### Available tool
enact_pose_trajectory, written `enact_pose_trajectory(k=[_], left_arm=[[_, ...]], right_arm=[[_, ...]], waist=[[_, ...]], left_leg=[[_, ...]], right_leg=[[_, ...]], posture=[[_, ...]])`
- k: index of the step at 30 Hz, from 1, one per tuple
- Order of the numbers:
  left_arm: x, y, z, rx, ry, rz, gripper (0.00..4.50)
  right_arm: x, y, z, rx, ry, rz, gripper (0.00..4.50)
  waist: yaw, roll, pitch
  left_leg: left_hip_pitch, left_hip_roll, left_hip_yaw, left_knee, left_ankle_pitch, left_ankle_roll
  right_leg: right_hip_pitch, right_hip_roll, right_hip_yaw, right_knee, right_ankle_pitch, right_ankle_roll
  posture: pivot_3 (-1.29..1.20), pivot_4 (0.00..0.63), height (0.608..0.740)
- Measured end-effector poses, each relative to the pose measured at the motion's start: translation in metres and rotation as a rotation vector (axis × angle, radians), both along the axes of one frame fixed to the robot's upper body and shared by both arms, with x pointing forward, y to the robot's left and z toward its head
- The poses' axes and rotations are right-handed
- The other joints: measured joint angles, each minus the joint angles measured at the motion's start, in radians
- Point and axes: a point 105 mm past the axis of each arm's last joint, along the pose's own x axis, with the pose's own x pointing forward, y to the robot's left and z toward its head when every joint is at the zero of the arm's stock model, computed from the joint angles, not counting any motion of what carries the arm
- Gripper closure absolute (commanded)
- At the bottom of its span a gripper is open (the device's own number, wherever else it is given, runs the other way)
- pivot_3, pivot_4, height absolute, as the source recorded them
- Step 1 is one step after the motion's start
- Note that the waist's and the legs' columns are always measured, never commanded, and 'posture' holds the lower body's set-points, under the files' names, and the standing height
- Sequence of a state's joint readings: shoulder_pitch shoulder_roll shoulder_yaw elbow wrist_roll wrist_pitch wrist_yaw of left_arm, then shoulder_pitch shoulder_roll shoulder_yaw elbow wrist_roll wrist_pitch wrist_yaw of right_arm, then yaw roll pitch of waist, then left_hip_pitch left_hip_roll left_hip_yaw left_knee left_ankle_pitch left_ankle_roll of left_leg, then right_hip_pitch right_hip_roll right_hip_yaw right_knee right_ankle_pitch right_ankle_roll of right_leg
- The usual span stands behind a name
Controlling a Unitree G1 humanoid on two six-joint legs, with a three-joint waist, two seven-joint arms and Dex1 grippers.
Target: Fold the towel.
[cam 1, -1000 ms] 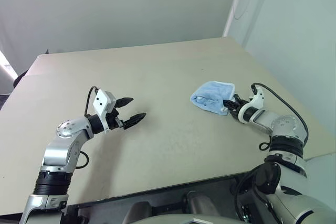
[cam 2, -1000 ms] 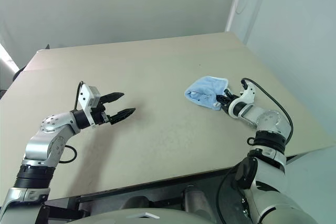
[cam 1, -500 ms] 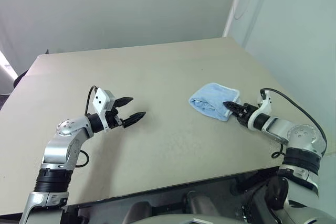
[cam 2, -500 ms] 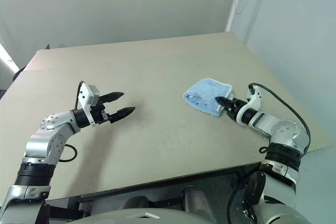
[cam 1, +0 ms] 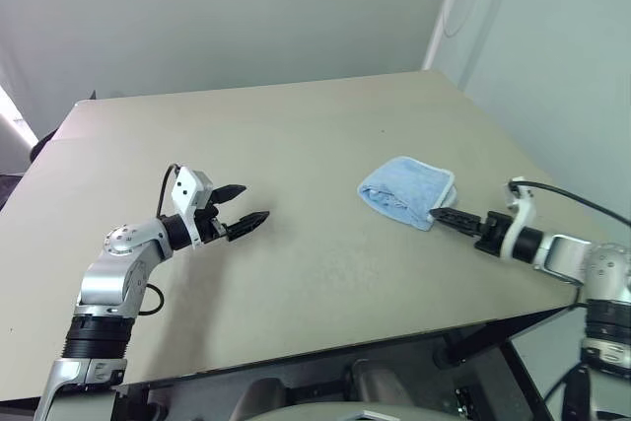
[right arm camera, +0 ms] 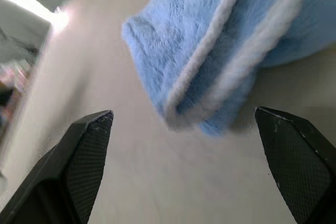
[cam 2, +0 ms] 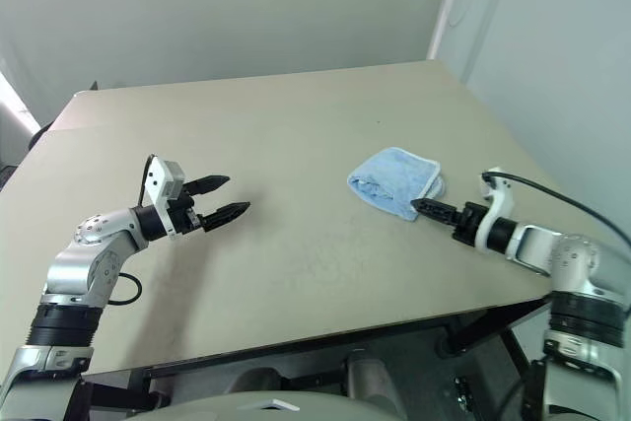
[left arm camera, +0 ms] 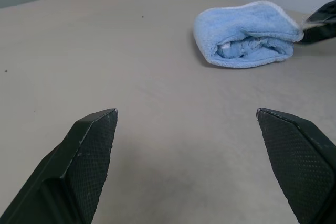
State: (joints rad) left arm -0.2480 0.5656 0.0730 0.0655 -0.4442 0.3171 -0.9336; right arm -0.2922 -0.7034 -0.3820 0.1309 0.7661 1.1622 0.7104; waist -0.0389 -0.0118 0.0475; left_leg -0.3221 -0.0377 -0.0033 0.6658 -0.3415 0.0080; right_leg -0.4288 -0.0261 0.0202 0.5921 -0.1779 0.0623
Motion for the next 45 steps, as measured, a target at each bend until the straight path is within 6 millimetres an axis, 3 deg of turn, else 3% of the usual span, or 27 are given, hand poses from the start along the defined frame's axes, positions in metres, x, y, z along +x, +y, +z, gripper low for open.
enact_pose_trajectory(k=[2, 6, 8, 12, 16, 20, 27, 30, 36, 38, 40, 42, 45], left_arm=[[0.0, 0.001, 0.0, 0.003, 0.0, 0.004, 0.0], [0.001, 0.001, 0.0, 0.005, -0.007, 0.01, 0.0], [0.003, 0.0, 0.0, 0.0, -0.016, 0.021, 0.0], [0.003, -0.002, 0.0, -0.007, -0.016, 0.025, 0.0], [-0.002, 0.0, -0.003, 0.003, -0.003, 0.029, 0.0], [-0.007, 0.004, -0.009, 0.031, 0.009, 0.038, 0.0], [-0.008, 0.003, -0.006, 0.033, 0.0, 0.039, 0.0], [-0.008, 0.005, -0.005, 0.036, -0.004, 0.043, 0.0], [-0.007, 0.011, -0.002, 0.057, -0.02, 0.056, 0.0], [-0.007, 0.012, -0.002, 0.066, -0.026, 0.058, 0.0], [-0.008, 0.016, -0.002, 0.075, -0.022, 0.067, 0.0], [-0.009, 0.018, -0.003, 0.076, -0.017, 0.07, 0.0], [-0.015, 0.021, -0.007, 0.077, 0.001, 0.073, 0.0]], right_arm=[[0.003, -0.001, 0.019, -0.041, -0.097, 0.052, 0.01], [0.048, 0.011, 0.07, -0.117, -0.385, 0.025, 0.01], [0.067, 0.019, 0.076, -0.162, -0.459, -0.004, 0.01], [0.094, 0.033, 0.035, -0.248, -0.397, -0.048, 0.01], [0.101, 0.045, -0.014, -0.411, -0.334, -0.018, 0.01], [0.094, 0.053, -0.035, -0.511, -0.328, 0.074, 0.01], [0.083, 0.064, -0.039, -0.571, -0.383, 0.179, 0.01], [0.086, 0.057, -0.026, -0.527, -0.411, 0.126, 0.01], [0.083, 0.035, 0.036, -0.395, -0.587, 0.053, 0.01], [0.064, 0.041, 0.046, -0.346, -0.639, 0.159, 0.01], [0.03, 0.055, 0.035, -0.275, -0.633, 0.338, 0.01], [0.01, 0.065, 0.021, -0.2, -0.574, 0.434, 0.01], [-0.016, 0.067, 0.018, -0.177, -0.534, 0.556, 0.01]], waist=[[-0.006, -0.001, 0.001], [-0.021, -0.003, 0.002], [-0.018, -0.005, 0.002], [-0.008, -0.005, 0.002], [0.0, -0.005, 0.002], [0.004, -0.005, 0.002], [0.0, -0.004, 0.001], [0.0, -0.004, 0.002], [0.003, -0.004, 0.002], [0.008, -0.005, 0.001], [0.02, -0.005, 0.001], [0.021, -0.004, 0.001], [0.027, -0.003, 0.002]], left_leg=[[0.001, 0.0, 0.0, 0.0, 0.0, 0.0], [0.003, 0.001, 0.0, 0.001, 0.0, 0.0], [0.003, 0.002, -0.002, 0.0, 0.0, 0.0], [0.001, 0.001, -0.001, 0.0, 0.0, 0.0], [-0.005, -0.001, -0.001, 0.0, 0.0, 0.0], [-0.012, -0.002, -0.002, 0.0, 0.0, 0.0], [-0.012, -0.001, -0.002, 0.001, 0.0, 0.0], [-0.011, -0.001, -0.002, 0.002, 0.0, -0.001], [-0.011, -0.001, -0.002, 0.002, 0.0, -0.001], [-0.011, 0.0, -0.003, 0.001, 0.0, 0.0], [-0.012, 0.001, -0.003, 0.001, 0.0, 0.0], [-0.012, 0.0, -0.001, 0.002, 0.0, 0.0], [-0.011, 0.0, -0.001, 0.005, 0.0, 0.0]], right_leg=[[0.001, 0.0, 0.0, 0.0, 0.0, -0.001], [0.002, 0.002, 0.001, 0.001, 0.0, -0.001], [0.002, 0.003, -0.001, 0.001, 0.0, -0.001], [-0.002, 0.001, 0.001, 0.001, 0.003, 0.0], [-0.01, -0.005, 0.002, 0.001, 0.005, -0.002], [-0.016, -0.006, 0.001, 0.001, 0.006, -0.002], [-0.012, -0.004, 0.001, 0.002, 0.007, -0.004], [-0.012, -0.003, 0.001, 0.003, 0.007, -0.004], [-0.012, -0.002, 0.001, 0.003, 0.007, -0.004], [-0.012, -0.002, 0.0, 0.002, 0.006, -0.003], [-0.011, -0.001, 0.0, 0.002, 0.006, -0.003], [-0.011, -0.002, 0.001, 0.002, 0.006, -0.003], [-0.009, -0.001, 0.001, 0.003, 0.005, -0.002]], posture=[[0.0, 0.0, 0.74], [0.0, 0.0, 0.74], [0.0, 0.0, 0.74], [0.0, 0.0, 0.74], [0.0, 0.0, 0.74], [0.0, 0.0, 0.74], [0.0, 0.0, 0.74], [0.0, 0.0, 0.74], [0.0, 0.0, 0.74], [0.0, 0.0, 0.74], [0.0, 0.0, 0.74], [0.0, 0.0, 0.74], [0.0, 0.0, 0.74]])
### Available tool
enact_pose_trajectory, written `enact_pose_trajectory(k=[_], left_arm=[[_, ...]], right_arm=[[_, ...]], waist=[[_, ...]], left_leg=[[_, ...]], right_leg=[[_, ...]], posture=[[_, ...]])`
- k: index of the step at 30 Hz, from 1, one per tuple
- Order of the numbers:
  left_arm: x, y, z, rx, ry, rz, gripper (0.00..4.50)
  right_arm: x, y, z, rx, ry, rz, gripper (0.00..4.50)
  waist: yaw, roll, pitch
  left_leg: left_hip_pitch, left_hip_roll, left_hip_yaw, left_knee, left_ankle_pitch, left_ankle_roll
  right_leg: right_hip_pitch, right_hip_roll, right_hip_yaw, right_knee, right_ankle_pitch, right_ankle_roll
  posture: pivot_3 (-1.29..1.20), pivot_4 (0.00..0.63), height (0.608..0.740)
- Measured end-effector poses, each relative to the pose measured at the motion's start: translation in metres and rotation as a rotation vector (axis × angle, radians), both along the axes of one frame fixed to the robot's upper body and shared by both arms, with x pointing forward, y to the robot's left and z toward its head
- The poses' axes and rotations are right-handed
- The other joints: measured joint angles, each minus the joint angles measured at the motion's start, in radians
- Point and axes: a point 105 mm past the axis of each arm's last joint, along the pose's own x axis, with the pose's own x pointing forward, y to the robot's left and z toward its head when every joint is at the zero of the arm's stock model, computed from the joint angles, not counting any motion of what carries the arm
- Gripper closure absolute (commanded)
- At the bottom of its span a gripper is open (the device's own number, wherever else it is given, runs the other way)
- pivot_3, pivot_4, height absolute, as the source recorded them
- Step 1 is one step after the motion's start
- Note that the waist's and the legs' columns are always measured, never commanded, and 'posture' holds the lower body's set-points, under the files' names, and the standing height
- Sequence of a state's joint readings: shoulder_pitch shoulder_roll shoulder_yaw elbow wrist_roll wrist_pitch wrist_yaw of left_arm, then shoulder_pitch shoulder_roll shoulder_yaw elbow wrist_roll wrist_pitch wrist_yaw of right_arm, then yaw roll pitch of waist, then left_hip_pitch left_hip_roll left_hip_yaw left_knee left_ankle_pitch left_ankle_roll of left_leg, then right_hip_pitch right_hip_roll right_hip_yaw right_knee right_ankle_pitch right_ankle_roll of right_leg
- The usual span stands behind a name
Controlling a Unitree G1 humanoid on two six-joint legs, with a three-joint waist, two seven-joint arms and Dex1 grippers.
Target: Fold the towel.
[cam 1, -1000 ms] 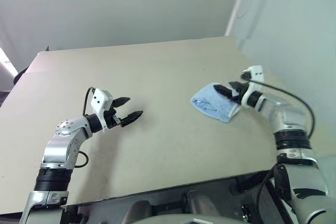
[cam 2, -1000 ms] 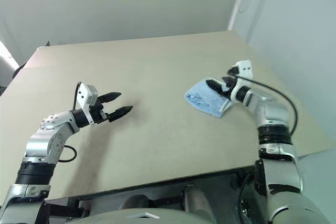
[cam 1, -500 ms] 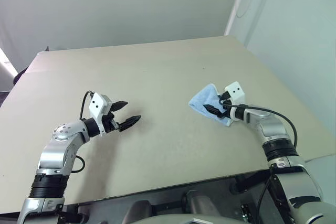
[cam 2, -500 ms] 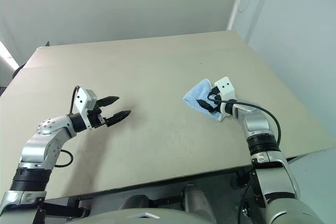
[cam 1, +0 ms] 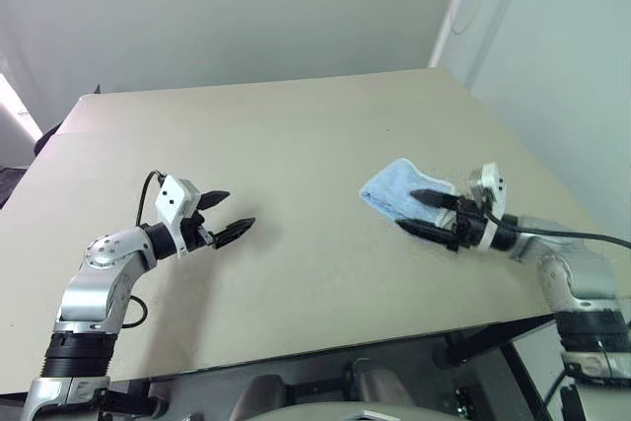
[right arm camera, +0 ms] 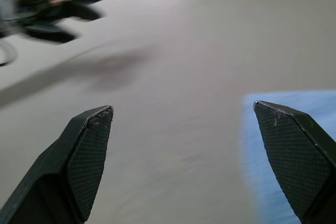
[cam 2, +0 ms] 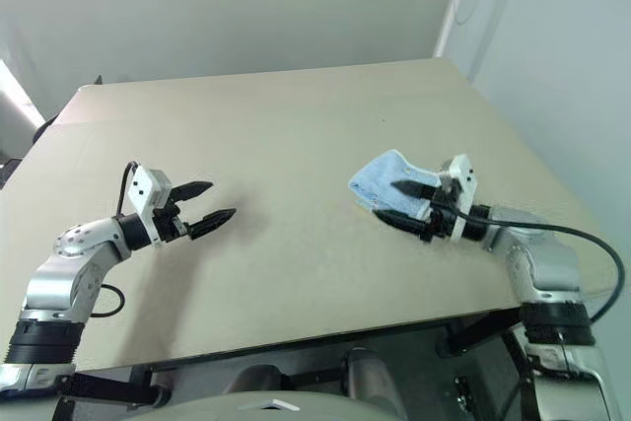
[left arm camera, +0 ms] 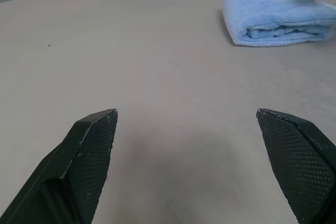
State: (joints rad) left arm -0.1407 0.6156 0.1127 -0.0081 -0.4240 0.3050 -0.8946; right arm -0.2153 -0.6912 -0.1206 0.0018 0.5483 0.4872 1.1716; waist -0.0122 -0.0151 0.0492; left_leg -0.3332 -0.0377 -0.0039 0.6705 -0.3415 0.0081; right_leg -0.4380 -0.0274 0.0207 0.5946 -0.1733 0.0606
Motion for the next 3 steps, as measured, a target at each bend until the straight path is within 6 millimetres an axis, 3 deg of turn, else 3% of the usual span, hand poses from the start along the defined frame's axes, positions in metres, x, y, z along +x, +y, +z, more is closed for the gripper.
enact_pose_trajectory(k=[3], left_arm=[[-0.002, 0.007, -0.002, 0.008, 0.018, 0.022, 0.0]], right_arm=[[-0.019, 0.0, -0.018, -0.122, 0.037, 0.083, 0.01]], waist=[[0.0, -0.003, 0.002]], left_leg=[[0.013, 0.001, -0.001, 0.0, 0.0, 0.0]], right_leg=[[0.011, 0.0, -0.002, -0.001, -0.004, -0.001]], posture=[[0.0, 0.0, 0.74]])
